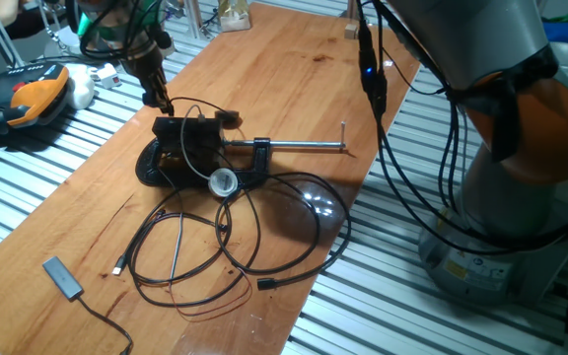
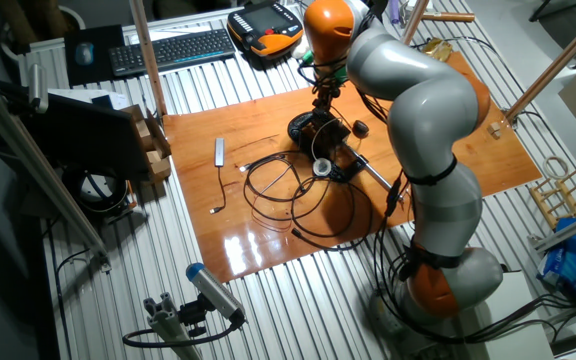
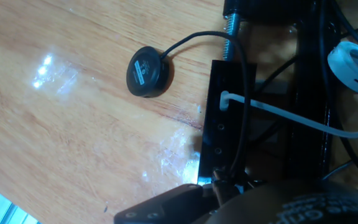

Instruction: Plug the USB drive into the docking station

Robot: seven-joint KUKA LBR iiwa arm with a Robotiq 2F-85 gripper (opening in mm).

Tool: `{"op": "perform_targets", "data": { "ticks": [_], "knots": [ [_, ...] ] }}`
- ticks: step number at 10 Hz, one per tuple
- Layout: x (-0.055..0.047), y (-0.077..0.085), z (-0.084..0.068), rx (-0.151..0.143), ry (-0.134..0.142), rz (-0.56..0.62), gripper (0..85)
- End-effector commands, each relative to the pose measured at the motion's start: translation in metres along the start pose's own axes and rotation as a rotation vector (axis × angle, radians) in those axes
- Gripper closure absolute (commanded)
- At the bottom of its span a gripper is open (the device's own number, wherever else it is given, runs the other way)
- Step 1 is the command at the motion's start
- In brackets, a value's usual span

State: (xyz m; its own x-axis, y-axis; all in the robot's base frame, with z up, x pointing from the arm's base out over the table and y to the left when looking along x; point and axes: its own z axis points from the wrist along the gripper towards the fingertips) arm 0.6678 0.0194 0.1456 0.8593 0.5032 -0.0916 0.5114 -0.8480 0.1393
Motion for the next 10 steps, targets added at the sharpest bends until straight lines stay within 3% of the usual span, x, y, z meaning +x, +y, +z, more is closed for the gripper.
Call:
{"op": "perform_targets", "data": {
  "ticks": [1, 3, 8, 10],
  "knots": [
    [0.0006, -0.0009, 0.0001, 0.001, -0.001, 0.001, 85.0],
    [0.0019, -0.0014, 0.0, 0.0, -0.006, 0.001, 85.0],
    [0.0025, -0.002, 0.0005, -0.011, 0.016, -0.017, 85.0],
    [0.0025, -0.002, 0.0005, -0.007, 0.013, -0.014, 85.0]
  ]
}}
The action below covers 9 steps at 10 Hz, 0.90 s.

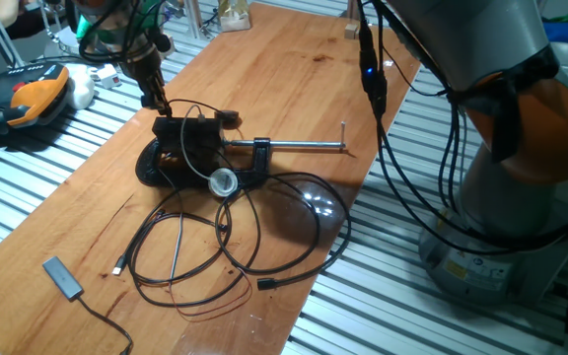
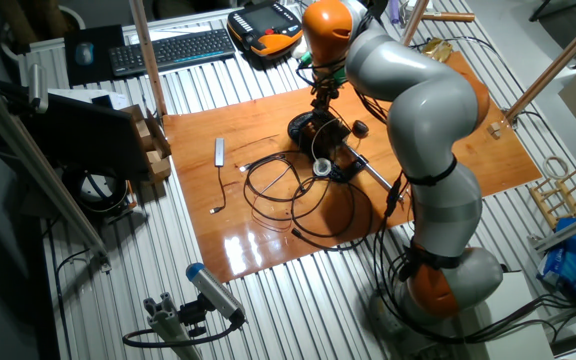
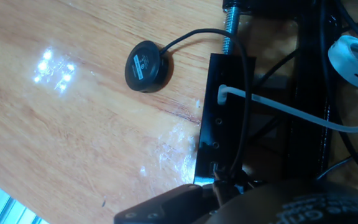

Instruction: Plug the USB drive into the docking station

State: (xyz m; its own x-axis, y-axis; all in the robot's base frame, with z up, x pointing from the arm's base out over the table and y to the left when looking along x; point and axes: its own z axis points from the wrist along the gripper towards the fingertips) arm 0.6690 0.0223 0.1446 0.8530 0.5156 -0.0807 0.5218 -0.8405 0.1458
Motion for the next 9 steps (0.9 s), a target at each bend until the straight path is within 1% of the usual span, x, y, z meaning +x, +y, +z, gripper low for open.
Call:
{"op": "perform_targets", "data": {
  "ticks": [1, 2, 3, 4, 6, 7, 9],
  "knots": [
    [-0.0001, 0.0, 0.0001, 0.005, -0.008, 0.007, 85.0],
    [-0.0001, 0.0, 0.0001, 0.012, -0.024, 0.017, 85.0],
    [-0.0001, 0.0, 0.0001, 0.015, -0.031, 0.018, 85.0],
    [-0.0001, 0.0, 0.0001, 0.023, -0.017, 0.013, 85.0],
    [-0.0001, 0.0, 0.0001, 0.024, -0.001, 0.007, 85.0],
    [-0.0001, 0.0, 0.0001, 0.013, -0.001, 0.021, 85.0],
    [-0.0001, 0.0, 0.0001, 0.01, -0.002, 0.05, 85.0]
  ]
}}
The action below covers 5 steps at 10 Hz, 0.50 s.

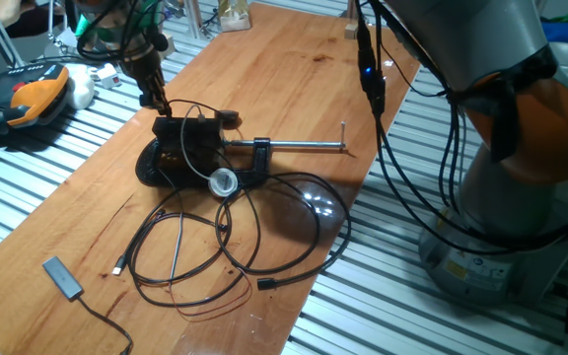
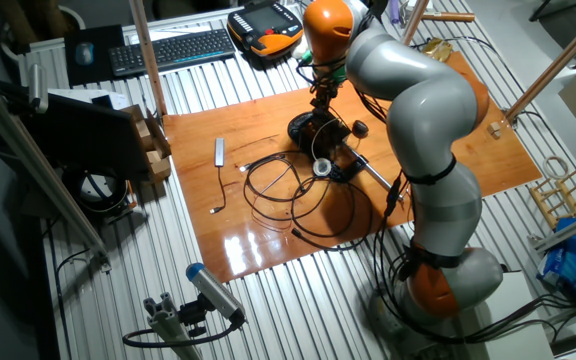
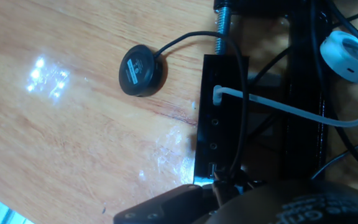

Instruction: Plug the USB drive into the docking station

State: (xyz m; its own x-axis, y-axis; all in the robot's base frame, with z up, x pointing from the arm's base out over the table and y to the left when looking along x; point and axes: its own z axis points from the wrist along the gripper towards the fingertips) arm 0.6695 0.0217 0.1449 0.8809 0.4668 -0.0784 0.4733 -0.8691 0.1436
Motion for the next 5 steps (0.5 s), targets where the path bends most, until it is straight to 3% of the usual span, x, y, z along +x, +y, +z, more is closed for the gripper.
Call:
{"op": "perform_targets", "data": {
  "ticks": [1, 5],
  "knots": [
    [0.0006, 0.0018, 0.0006, -0.006, -0.005, 0.01, 85.0],
    [0.0013, 0.0047, 0.0044, 0.008, -0.025, 0.023, 85.0]
  ]
}}
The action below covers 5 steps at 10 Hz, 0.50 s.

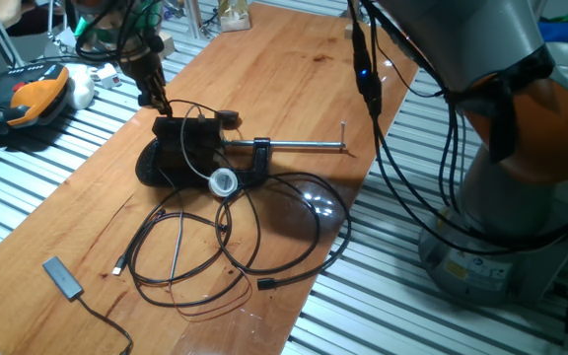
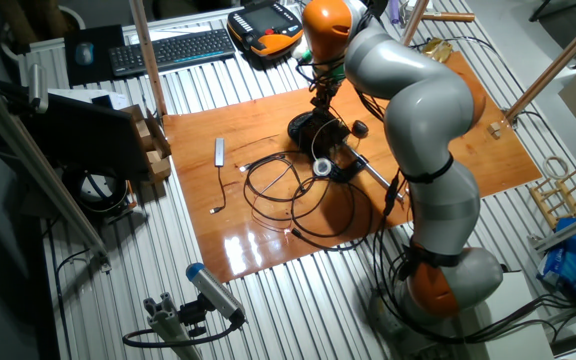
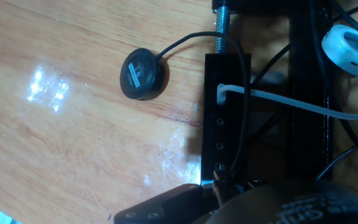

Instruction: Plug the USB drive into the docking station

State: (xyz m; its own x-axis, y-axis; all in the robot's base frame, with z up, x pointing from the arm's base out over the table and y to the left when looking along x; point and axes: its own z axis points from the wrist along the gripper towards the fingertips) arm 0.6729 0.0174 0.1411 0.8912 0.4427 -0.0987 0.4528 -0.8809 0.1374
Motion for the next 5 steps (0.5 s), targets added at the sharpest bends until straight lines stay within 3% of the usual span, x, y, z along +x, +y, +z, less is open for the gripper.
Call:
{"op": "perform_targets", "data": {
  "ticks": [1, 3, 5],
  "knots": [
    [0.0001, -0.0001, -0.0003, 0.001, 0.0, -0.004, 85.0],
    [0.0017, -0.0003, -0.0012, -0.007, -0.001, -0.012, 85.0],
    [0.0042, 0.0001, -0.0035, -0.037, -0.045, 0.029, 85.0]
  ]
}}
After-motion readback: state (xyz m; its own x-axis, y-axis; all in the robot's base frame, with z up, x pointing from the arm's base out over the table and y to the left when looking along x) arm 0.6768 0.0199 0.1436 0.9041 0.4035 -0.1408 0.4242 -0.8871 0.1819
